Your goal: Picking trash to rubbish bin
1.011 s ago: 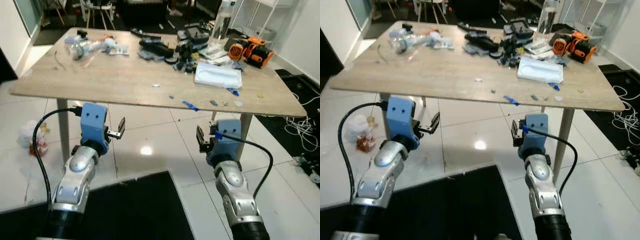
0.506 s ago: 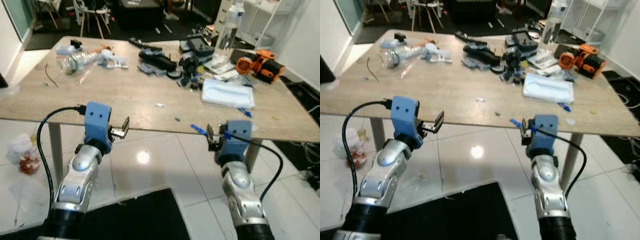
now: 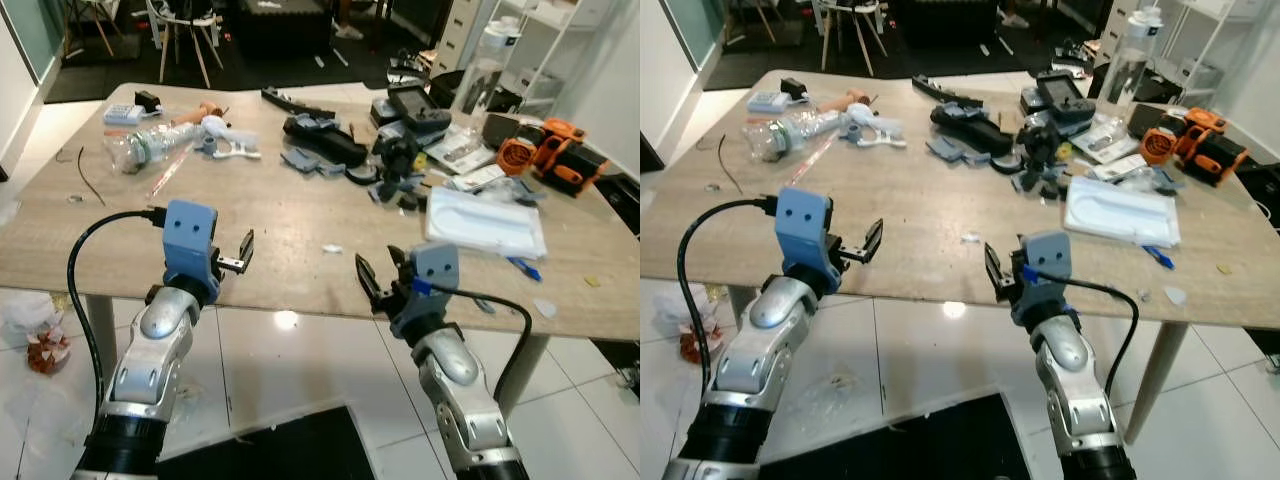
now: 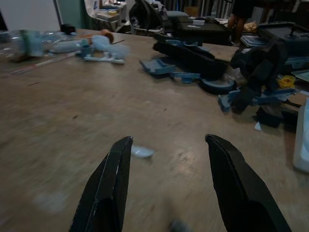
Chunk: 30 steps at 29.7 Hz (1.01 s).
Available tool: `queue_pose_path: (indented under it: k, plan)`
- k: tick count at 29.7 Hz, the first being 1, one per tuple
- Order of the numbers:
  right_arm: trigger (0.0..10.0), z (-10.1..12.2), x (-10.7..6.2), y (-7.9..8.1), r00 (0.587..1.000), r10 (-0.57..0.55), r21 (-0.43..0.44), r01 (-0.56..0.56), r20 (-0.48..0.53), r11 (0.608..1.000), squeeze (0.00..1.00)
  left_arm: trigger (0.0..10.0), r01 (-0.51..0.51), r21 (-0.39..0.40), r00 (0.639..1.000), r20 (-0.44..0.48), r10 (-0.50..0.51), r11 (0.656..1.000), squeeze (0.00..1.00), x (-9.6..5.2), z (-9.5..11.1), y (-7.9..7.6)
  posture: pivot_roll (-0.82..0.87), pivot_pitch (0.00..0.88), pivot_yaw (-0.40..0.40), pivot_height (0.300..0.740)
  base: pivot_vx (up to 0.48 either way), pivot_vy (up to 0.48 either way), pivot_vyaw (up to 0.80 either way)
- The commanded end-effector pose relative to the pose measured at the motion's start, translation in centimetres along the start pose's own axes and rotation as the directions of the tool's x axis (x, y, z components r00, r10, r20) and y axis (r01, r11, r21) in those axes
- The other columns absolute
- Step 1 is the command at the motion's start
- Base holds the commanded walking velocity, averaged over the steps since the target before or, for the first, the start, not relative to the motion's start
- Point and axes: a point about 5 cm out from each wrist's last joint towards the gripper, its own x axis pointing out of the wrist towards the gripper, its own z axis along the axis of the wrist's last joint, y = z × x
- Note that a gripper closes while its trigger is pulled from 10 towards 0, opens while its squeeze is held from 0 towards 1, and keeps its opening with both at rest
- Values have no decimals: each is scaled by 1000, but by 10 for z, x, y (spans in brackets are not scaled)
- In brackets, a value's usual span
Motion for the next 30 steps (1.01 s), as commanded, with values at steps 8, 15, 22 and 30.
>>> queue_pose_path:
  k: [8,15,22,30]
  plan:
    - [10000,-2,-10,-3,999,44,-49,-46,-25,998,0,10000,46,-4,999,-3,-46,999,0,-3,-1,-8,-59,159,-9,740,154,0,0]
    - [10000,-3,-14,-1,996,63,-47,-66,-56,997,0,10000,51,12,999,-8,-51,999,0,-5,-2,-5,-60,162,-9,740,0,0,0]
    - [10000,-2,-34,7,994,70,-32,-73,-88,997,1000,10000,71,20,997,0,-71,997,0,-5,1,-2,-63,175,0,740,0,0,0]
    - [10000,-6,-53,-5,993,-51,-78,43,-105,996,0,10000,119,17,993,-11,-119,993,0,-8,0,-5,-65,179,3,740,0,0,0]
